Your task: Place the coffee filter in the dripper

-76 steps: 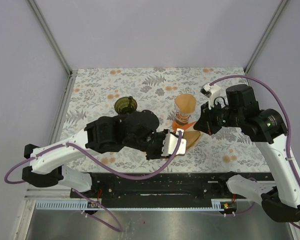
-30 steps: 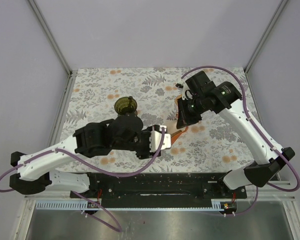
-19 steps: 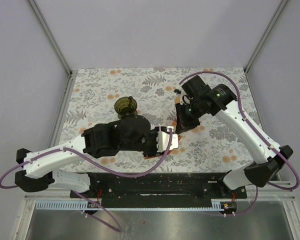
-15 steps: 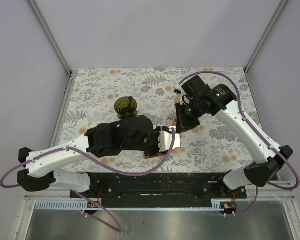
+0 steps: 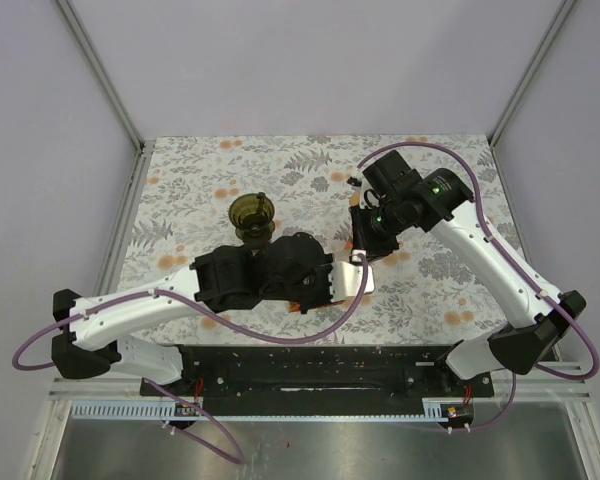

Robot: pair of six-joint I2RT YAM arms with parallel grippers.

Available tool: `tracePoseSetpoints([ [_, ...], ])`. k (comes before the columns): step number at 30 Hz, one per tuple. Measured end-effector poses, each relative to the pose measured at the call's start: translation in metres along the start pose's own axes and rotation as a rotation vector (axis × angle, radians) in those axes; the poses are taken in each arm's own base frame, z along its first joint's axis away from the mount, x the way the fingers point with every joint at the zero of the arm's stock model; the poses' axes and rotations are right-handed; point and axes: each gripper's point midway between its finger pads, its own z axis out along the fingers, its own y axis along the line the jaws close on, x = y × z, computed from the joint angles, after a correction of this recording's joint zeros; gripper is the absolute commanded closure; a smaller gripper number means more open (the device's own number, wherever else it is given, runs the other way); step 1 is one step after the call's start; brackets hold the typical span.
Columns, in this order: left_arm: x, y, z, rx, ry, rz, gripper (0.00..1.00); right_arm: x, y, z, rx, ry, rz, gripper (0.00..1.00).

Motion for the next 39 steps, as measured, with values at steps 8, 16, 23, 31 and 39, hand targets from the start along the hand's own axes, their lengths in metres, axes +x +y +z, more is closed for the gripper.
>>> tracePoseSetpoints([
  [8,0.007,0.015,-0.007,0.006,0.024,-0.159,1.0,-0.001,0.001,0.0,-0.007,-0.005,-0.004,0.69],
  [16,0.017,0.038,-0.021,0.079,-0.017,-0.387,1.0,-0.005,0.011,-0.007,-0.071,-0.062,-0.042,0.59],
  [23,0.008,0.013,-0.035,0.223,-0.068,-0.416,1.0,-0.005,0.02,-0.022,-0.122,-0.121,-0.094,0.43],
  [31,0.017,0.01,-0.039,0.3,-0.07,-0.477,1.0,-0.003,0.022,-0.046,-0.146,-0.214,-0.186,0.37],
  [39,0.031,0.006,-0.029,0.34,-0.029,-0.5,1.0,0.004,0.021,-0.057,-0.195,-0.352,-0.295,0.33],
])
